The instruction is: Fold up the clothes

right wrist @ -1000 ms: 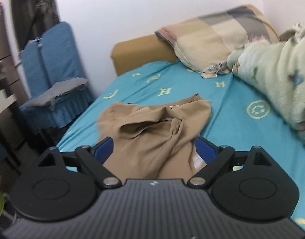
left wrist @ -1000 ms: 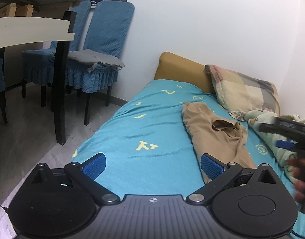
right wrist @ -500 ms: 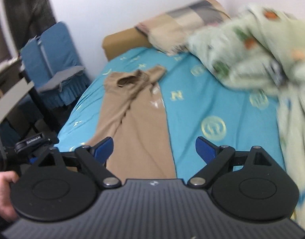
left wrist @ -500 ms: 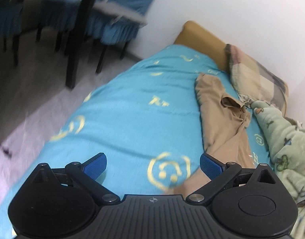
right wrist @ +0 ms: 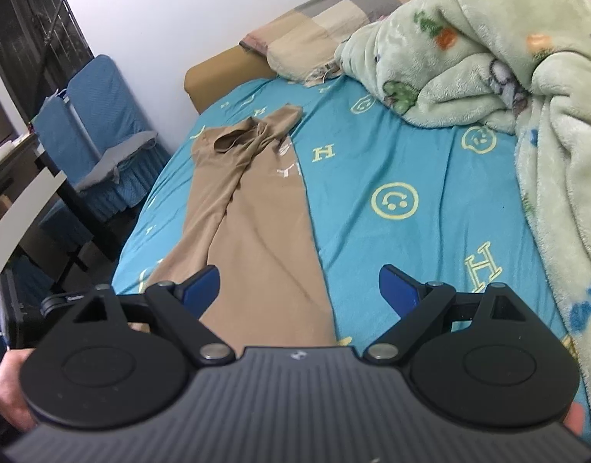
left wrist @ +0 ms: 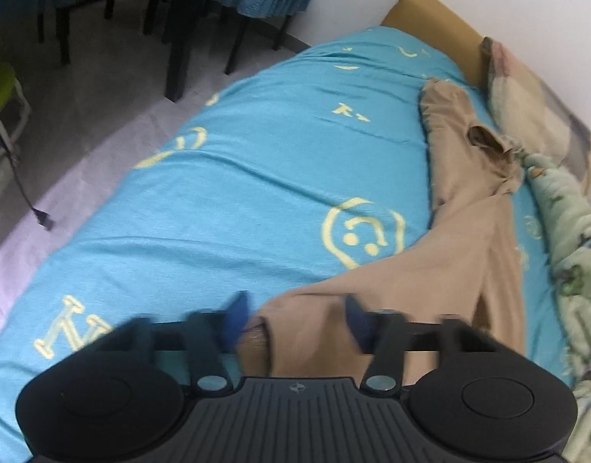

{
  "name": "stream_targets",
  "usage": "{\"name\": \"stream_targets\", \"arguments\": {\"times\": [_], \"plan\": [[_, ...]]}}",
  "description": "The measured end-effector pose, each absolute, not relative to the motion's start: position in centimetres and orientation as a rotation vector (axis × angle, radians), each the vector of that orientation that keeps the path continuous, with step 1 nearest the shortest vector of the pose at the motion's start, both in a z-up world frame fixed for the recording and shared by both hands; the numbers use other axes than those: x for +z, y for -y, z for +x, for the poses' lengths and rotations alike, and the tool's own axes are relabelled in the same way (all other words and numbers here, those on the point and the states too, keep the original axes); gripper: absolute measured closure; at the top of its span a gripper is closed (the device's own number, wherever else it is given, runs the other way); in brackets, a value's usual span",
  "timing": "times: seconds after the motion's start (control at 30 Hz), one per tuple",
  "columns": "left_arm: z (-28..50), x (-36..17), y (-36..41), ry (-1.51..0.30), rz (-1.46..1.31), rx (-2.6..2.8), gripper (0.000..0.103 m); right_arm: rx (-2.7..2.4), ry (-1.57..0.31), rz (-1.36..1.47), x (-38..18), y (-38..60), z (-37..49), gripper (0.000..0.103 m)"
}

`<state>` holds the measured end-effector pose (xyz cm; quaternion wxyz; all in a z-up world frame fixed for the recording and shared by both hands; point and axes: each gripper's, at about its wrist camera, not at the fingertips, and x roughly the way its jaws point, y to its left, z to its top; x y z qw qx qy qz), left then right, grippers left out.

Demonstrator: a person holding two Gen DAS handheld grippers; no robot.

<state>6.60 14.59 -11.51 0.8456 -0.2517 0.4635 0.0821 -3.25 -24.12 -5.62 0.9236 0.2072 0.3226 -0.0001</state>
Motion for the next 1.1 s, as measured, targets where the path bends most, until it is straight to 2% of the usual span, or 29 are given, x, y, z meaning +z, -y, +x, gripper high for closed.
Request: {"name": "stream_targets", "arguments": {"times": [0.07, 0.1, 0.17, 0.3, 0.4, 0.5, 0.67, 0.8, 0.93, 1.0, 1.1], "plan": [[6.3, -11.3, -14.5, -0.985, -0.516, 0.181, 0.096, 0.005, -0.668, 0.439, -5.6, 24.3, -3.2, 0.012], [6.1, -11.2, -14.4, -0.988, -0.509, 0.185, 0.097, 0.007, -0.665, 0.447, -5.6, 24.5, -3.3, 0.012], [5.7, -10.6, -14.2, -0.980, -0.488, 0.188, 0.098, 0.008, -0.655, 0.465, -5.5, 24.9, -3.6, 0.012], [3.0, -6.1, -12.0, -0.830, -0.371, 0.136, 0.098, 0.001, -0.642, 0.501, -5.4, 25.9, -4.1, 0.012], [-0.6, -2.2, -7.9, -0.681, -0.180, 0.026, 0.099, -0.006, -0.634, 0.542, -5.4, 26.9, -4.2, 0.012], [-4.3, -0.1, -2.9, -0.611, -0.020, -0.138, 0.099, -0.009, -0.618, 0.576, -5.4, 27.7, -4.4, 0.012], [-6.7, -1.5, 3.3, -0.684, 0.083, -0.335, 0.099, -0.020, -0.614, 0.585, -5.5, 28.4, -4.3, 0.012], [-6.0, -4.9, 4.8, -0.799, 0.092, -0.390, 0.099, -0.024, -0.636, 0.583, -5.9, 28.6, -4.2, 0.012], [-4.6, -6.5, 3.0, -0.886, -0.004, -0.419, 0.089, -0.020, -0.659, 0.576, -6.2, 28.4, -4.0, 0.012], [-4.0, -6.2, 1.5, -0.885, -0.068, -0.409, 0.072, -0.021, -0.664, 0.568, -6.3, 28.1, -3.9, 0.012], [-2.8, -5.6, -0.1, -0.885, -0.143, -0.381, 0.062, -0.022, -0.672, 0.558, -6.4, 27.7, -3.8, 0.012]]}}
